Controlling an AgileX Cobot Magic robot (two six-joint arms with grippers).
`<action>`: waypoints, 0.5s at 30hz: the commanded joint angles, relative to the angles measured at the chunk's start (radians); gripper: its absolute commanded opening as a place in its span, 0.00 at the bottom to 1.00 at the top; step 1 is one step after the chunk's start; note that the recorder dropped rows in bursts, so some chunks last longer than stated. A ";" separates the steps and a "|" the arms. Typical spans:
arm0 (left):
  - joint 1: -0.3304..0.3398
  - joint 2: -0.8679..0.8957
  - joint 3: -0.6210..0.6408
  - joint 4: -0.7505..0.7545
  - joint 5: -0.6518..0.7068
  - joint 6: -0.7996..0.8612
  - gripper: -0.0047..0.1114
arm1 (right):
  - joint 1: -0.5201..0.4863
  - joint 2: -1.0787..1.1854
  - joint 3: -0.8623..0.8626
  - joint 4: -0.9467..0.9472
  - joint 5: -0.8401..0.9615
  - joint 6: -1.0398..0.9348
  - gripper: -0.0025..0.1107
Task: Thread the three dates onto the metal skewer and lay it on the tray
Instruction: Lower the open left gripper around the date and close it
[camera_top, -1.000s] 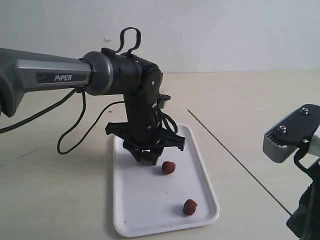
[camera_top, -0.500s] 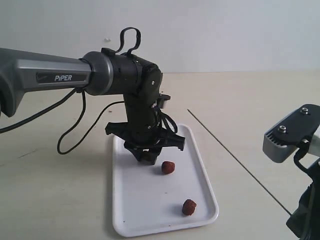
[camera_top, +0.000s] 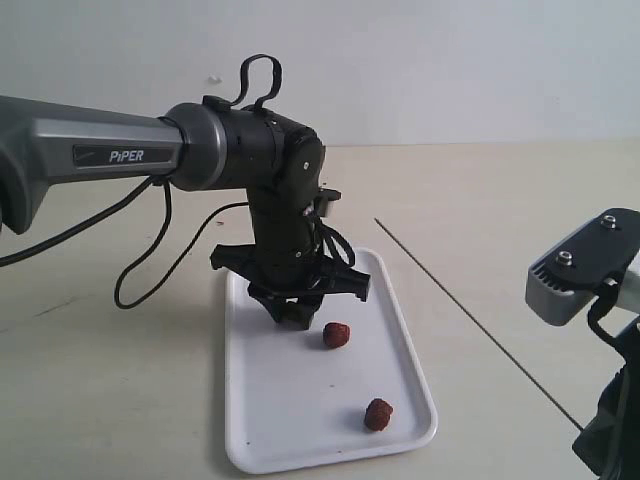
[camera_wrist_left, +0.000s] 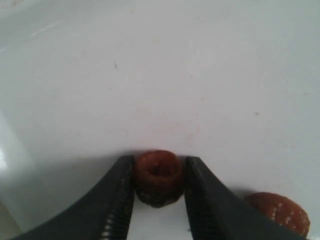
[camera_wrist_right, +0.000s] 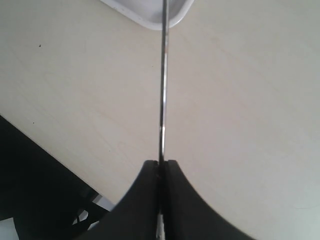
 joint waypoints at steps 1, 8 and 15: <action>-0.002 0.008 0.003 0.016 0.007 -0.007 0.34 | -0.003 -0.008 0.003 -0.004 -0.006 -0.001 0.02; -0.002 0.008 0.003 0.016 0.008 -0.007 0.34 | -0.003 -0.008 0.003 -0.004 -0.008 -0.001 0.02; -0.002 0.008 0.003 0.016 0.008 -0.007 0.23 | -0.003 -0.008 0.003 -0.004 -0.008 -0.001 0.02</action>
